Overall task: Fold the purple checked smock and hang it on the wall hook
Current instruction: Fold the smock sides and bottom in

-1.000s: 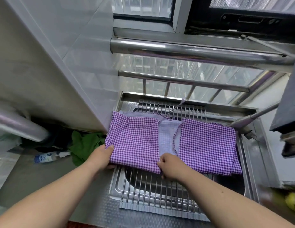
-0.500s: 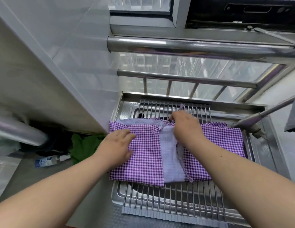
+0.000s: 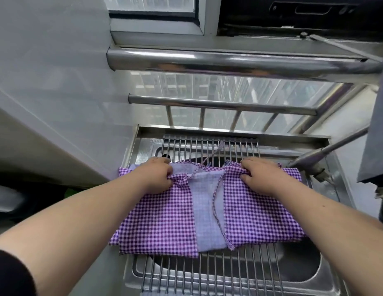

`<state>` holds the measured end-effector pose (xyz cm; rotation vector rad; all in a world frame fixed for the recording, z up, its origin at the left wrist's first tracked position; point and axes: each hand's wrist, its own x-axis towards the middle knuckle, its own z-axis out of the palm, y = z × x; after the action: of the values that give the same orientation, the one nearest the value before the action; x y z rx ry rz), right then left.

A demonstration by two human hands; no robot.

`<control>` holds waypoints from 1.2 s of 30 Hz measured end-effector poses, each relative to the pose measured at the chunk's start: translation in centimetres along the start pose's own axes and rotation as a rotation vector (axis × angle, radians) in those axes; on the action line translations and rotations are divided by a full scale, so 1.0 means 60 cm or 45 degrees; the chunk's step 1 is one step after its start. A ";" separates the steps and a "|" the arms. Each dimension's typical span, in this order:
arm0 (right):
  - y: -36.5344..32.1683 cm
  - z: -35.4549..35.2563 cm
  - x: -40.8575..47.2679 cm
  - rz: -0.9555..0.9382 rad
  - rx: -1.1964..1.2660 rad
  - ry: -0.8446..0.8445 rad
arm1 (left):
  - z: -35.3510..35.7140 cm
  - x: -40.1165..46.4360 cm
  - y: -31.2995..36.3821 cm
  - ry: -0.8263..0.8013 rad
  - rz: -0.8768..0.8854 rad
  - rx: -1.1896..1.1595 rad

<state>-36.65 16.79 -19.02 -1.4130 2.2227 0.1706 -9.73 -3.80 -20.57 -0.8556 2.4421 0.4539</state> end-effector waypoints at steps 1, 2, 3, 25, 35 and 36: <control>0.002 -0.003 0.002 -0.003 0.023 -0.007 | -0.003 0.004 0.001 0.007 -0.003 -0.015; 0.003 -0.004 0.005 0.000 0.043 -0.007 | -0.005 0.006 0.002 0.012 -0.017 -0.054; 0.003 -0.005 0.008 0.007 0.054 -0.003 | -0.007 0.007 0.004 0.014 -0.033 -0.101; -0.078 0.063 0.030 -0.379 -0.008 0.214 | 0.053 0.024 0.063 0.090 0.190 0.088; -0.095 -0.011 0.119 0.556 1.370 0.289 | 0.046 0.027 0.070 0.035 0.111 -0.003; -0.087 -0.016 0.130 0.612 1.518 0.303 | 0.043 0.027 0.072 0.044 0.098 -0.037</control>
<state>-35.03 7.69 -21.07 -0.2510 2.1083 -1.0326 -12.72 -0.19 -23.01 -0.7898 2.5124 0.5077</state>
